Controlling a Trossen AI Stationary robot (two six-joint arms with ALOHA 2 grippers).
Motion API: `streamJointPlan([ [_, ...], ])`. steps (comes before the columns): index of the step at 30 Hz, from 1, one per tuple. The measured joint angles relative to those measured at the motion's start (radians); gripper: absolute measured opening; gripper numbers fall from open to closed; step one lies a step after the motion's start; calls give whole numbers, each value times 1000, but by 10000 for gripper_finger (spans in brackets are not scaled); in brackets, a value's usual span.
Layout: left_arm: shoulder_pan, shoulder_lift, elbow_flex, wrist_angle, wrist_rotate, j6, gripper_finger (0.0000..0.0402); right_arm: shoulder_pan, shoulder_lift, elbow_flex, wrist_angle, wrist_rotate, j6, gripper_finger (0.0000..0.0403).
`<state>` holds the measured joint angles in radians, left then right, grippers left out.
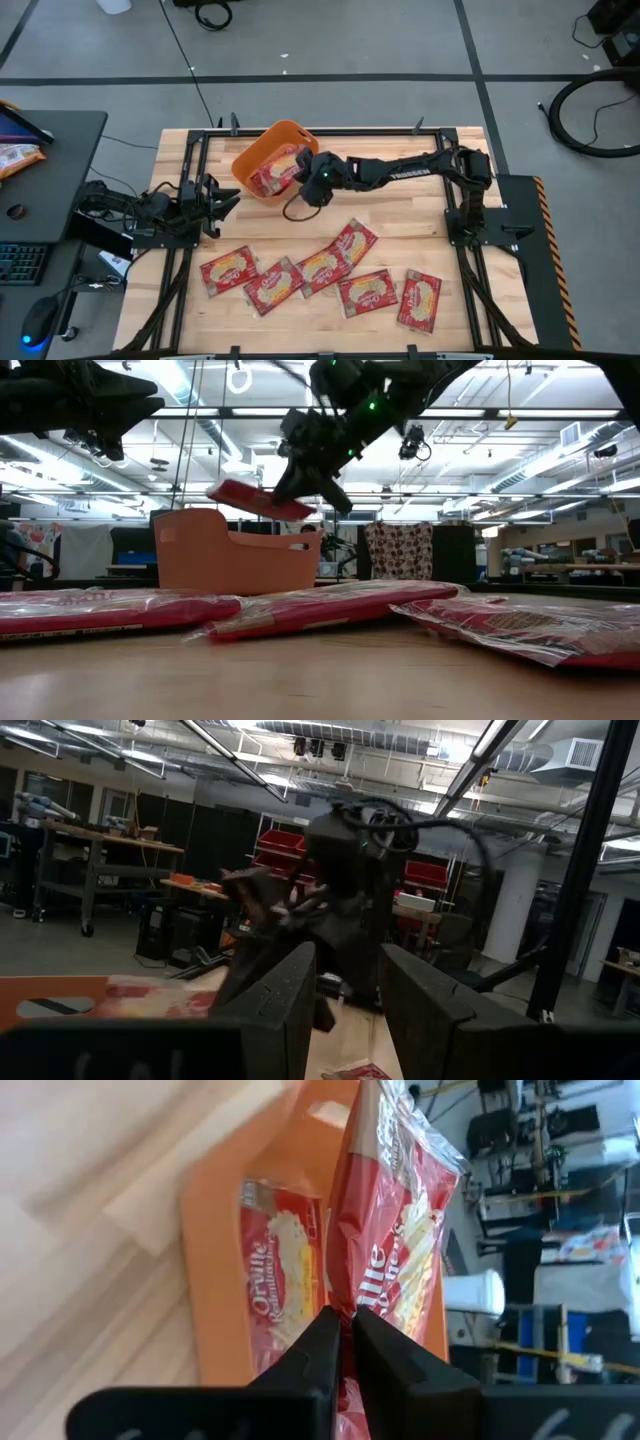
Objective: Sort popcorn bags into baskets
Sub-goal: Put the red popcorn bag into the orange bin
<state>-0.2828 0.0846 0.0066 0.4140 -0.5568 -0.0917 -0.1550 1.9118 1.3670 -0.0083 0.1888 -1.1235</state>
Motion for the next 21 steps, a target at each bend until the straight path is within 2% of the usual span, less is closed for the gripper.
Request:
streamJointPlan([
  [5, 0, 0, 0, 6, -10, 8, 117, -16, 59, 0, 41, 19, -50, 32],
  [14, 0, 14, 0, 6, -29, 12, 117, -16, 182, 108, 92, 33, -145, 35],
  [21, 0, 13, 0, 6, -31, 10, 117, -23, 275, 173, 84, 135, -134, 79],
])
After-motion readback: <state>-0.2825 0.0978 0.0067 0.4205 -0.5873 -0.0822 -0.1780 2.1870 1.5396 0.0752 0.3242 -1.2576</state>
